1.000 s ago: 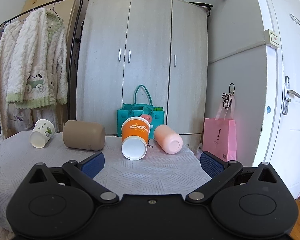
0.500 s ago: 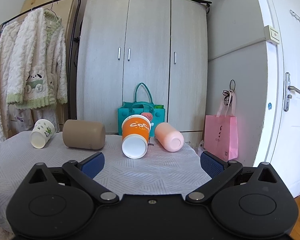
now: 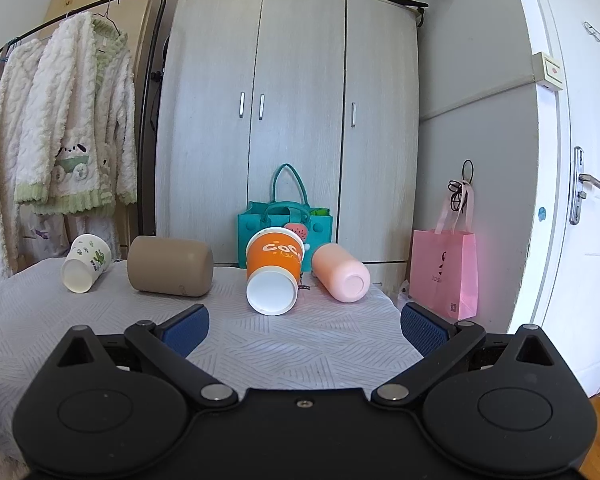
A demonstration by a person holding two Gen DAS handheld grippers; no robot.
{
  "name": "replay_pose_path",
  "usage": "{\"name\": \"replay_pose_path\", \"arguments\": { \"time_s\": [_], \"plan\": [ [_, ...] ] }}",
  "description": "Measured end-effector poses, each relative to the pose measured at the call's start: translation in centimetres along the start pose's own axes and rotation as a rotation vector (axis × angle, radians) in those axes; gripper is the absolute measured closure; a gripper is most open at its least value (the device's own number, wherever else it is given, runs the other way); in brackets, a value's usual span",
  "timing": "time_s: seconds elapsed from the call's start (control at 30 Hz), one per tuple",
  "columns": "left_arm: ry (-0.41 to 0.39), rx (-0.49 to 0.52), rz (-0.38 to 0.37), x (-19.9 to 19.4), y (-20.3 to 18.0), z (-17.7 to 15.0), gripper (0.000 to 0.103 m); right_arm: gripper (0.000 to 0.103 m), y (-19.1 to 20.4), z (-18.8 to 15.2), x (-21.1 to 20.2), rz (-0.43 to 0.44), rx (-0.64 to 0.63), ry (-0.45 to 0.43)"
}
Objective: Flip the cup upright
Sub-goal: 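Move the right tool toward the lying tan cup and close on its base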
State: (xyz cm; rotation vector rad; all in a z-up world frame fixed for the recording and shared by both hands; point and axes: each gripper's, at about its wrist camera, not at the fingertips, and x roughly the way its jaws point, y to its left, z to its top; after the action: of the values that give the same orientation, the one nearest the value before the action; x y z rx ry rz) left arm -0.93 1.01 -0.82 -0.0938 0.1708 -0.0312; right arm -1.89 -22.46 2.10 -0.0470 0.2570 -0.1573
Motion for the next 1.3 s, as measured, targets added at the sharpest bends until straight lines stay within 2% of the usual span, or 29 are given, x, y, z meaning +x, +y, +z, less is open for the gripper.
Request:
{"name": "replay_pose_path", "arguments": {
  "time_s": [0.1, 0.2, 0.33, 0.43, 0.63, 0.73, 0.9, 0.97, 1.1, 1.3],
  "plan": [
    [0.015, 0.006, 0.002, 0.0, 0.1, 0.1, 0.0, 0.0, 0.0, 0.1, -0.1, 0.001, -0.006, 0.003],
    [0.049, 0.019, -0.02, 0.1, 0.2, 0.5, 0.0, 0.0, -0.4, 0.6, -0.5, 0.051, -0.02, 0.018],
    [0.119, 0.058, -0.059, 0.4, 0.4, 2.2, 0.0, 0.0, -1.6, 2.4, -1.0, 0.204, -0.051, 0.058],
    [0.184, 0.075, -0.099, 1.2, 0.6, 4.0, 0.0, 0.0, -2.2, 4.6, -0.8, 0.325, -0.119, 0.105],
    [0.329, 0.068, -0.181, 4.8, 1.2, 7.6, 0.0, 0.0, -0.5, 8.8, 0.0, 0.462, -0.311, 0.131],
    [0.388, 0.057, -0.206, 7.0, 1.4, 8.8, 0.0, 0.0, 0.2, 10.4, 0.6, 0.542, -0.351, 0.134],
    [0.474, 0.105, -0.246, 10.3, 0.7, 10.4, 0.0, 0.0, 1.5, 13.1, 2.8, 0.667, -0.384, 0.19],
    [0.498, 0.126, -0.269, 11.6, 0.3, 10.9, 0.0, 0.0, 2.5, 13.8, 3.8, 0.687, -0.448, 0.195],
    [0.491, 0.167, -0.257, 13.7, -0.5, 10.8, 0.0, 0.0, 4.8, 14.2, 6.9, 0.707, -0.62, 0.198],
    [0.548, 0.039, -0.282, 16.9, 0.8, 8.5, 0.0, 0.001, 7.9, 12.8, 13.7, 0.771, -0.784, 0.235]
  ]
}}
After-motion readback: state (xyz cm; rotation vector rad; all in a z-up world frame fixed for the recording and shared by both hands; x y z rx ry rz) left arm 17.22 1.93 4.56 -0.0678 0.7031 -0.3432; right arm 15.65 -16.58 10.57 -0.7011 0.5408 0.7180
